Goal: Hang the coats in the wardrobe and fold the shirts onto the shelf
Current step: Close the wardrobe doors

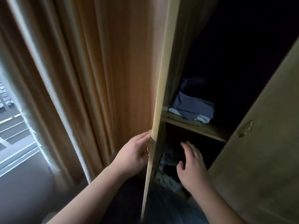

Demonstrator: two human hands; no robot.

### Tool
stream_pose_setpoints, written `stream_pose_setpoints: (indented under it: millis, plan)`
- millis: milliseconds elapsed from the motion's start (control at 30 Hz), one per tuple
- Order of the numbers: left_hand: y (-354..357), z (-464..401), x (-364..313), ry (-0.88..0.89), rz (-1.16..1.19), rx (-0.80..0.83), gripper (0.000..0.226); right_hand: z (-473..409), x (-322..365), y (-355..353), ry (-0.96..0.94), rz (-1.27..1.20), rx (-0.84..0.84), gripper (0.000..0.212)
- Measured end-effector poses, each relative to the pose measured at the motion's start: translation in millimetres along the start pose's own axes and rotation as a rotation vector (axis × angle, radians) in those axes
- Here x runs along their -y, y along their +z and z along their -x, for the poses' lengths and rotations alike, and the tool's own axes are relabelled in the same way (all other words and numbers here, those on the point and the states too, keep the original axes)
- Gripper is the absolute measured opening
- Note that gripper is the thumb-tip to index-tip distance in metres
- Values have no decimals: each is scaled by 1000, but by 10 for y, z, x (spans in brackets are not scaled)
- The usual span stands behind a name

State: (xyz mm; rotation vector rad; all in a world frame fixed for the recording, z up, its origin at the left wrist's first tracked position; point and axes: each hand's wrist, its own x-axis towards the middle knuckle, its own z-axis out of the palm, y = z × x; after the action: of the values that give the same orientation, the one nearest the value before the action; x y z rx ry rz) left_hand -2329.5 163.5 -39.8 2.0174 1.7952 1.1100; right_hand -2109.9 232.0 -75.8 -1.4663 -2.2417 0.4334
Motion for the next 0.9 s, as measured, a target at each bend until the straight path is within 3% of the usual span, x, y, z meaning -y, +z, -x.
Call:
stream_pose_setpoints:
  millis: [267,467,700,900]
  plan:
    - [1016,-670,-459,207,-91,273,86,77,-825,-500,218,57,-162,68]
    - [2033,-1532,-869,241,-297,291,79,-140,-1745,-955,348,85,-248,72]
    - [2848,-2434,-1057,124,-431,281,86,-903,-2638,-1265,274,124,-224,73]
    - [3232,-2843,-1049,33,-500,230,95,-1533,-3010,-1316,145,213,-249,80]
